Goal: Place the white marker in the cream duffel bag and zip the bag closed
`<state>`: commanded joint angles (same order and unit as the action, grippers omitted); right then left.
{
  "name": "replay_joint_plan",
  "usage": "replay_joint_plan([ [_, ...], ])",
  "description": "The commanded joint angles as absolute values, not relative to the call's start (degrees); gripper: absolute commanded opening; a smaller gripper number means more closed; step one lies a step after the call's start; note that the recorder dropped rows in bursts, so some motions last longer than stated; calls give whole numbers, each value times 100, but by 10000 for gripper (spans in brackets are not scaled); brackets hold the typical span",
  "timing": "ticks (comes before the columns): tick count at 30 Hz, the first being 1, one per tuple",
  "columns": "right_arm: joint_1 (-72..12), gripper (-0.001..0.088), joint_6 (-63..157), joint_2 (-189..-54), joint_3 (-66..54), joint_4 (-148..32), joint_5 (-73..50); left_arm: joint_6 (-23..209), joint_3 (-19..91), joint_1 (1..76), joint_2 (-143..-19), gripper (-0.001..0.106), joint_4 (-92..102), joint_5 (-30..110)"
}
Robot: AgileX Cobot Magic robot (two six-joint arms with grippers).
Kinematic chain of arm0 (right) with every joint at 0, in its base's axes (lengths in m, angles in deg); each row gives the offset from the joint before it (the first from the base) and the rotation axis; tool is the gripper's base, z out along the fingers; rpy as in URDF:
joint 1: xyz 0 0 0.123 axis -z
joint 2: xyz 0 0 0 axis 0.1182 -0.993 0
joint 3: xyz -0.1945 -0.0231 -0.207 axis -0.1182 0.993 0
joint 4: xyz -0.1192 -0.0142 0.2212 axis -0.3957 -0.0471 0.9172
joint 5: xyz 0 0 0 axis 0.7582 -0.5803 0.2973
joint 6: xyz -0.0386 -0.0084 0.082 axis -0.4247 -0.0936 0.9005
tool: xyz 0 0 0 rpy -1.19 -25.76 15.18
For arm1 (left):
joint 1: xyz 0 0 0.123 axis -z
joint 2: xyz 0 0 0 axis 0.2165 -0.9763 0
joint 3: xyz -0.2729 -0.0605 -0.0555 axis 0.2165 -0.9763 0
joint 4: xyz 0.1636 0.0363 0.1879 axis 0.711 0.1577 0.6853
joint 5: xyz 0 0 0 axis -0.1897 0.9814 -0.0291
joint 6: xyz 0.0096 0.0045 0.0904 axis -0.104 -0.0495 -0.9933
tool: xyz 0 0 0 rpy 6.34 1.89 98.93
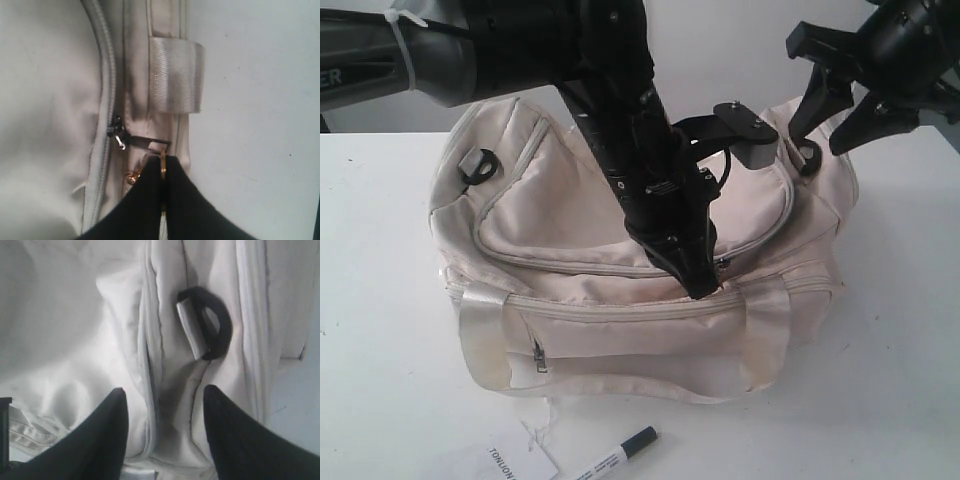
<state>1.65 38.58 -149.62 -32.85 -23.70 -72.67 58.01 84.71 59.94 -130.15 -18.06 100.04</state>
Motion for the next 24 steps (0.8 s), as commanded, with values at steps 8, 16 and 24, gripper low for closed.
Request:
replay_joint_plan([
  [8, -187, 561, 3819, -14944, -2750, -2498, -6141, 5801, 8471, 5994, -13015, 0, -1853, 10029],
  [16, -292, 561, 3829, -15377, -2707, -2316, -5820, 5801, 8471, 5994, -13015, 0, -1865, 9985],
  [24, -414, 267, 3829, -15706, -2707, -2257, -5704, 5801, 8471, 5994, -13015, 0, -1865, 9985],
])
